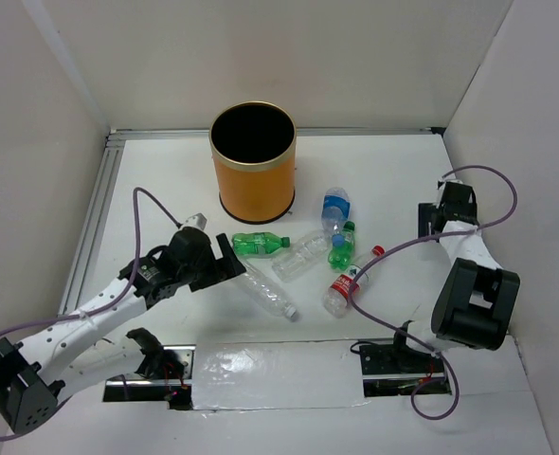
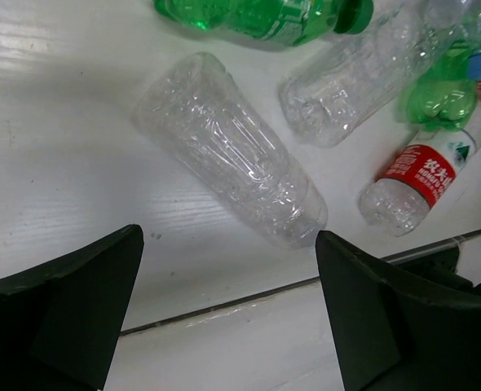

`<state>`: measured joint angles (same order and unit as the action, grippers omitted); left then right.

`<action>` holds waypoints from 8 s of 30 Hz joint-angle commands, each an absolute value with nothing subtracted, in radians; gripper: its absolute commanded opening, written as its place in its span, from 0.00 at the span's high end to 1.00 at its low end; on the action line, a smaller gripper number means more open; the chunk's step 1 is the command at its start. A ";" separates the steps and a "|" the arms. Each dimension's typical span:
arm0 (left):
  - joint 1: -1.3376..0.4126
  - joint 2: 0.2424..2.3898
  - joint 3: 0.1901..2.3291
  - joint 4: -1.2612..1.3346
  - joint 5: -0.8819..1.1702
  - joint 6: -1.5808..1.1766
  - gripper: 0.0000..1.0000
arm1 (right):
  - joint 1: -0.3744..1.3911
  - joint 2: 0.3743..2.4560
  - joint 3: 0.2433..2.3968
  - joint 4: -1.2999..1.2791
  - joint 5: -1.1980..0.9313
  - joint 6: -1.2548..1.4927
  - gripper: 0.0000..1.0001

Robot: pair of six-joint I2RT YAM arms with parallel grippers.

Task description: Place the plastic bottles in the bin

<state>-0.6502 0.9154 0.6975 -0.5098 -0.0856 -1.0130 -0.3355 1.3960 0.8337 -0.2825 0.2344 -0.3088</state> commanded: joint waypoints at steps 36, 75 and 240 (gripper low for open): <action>-0.749 1.036 0.666 -0.408 -0.124 -1.106 0.00 | -0.747 1.414 0.546 -0.046 0.335 -0.638 0.08; -0.882 1.101 0.672 -0.396 -0.204 -1.471 0.01 | 0.458 1.801 1.945 -0.149 -0.762 -0.437 0.84; -0.919 1.580 1.649 0.024 -0.466 -0.096 0.88 | -0.376 1.101 0.942 -0.951 -1.039 -1.052 0.00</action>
<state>-0.9871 1.6634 1.6051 -0.1596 -0.3794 -0.0364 -0.4042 1.1500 0.9550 -1.0069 -1.0706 -1.0077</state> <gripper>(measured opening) 0.547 0.998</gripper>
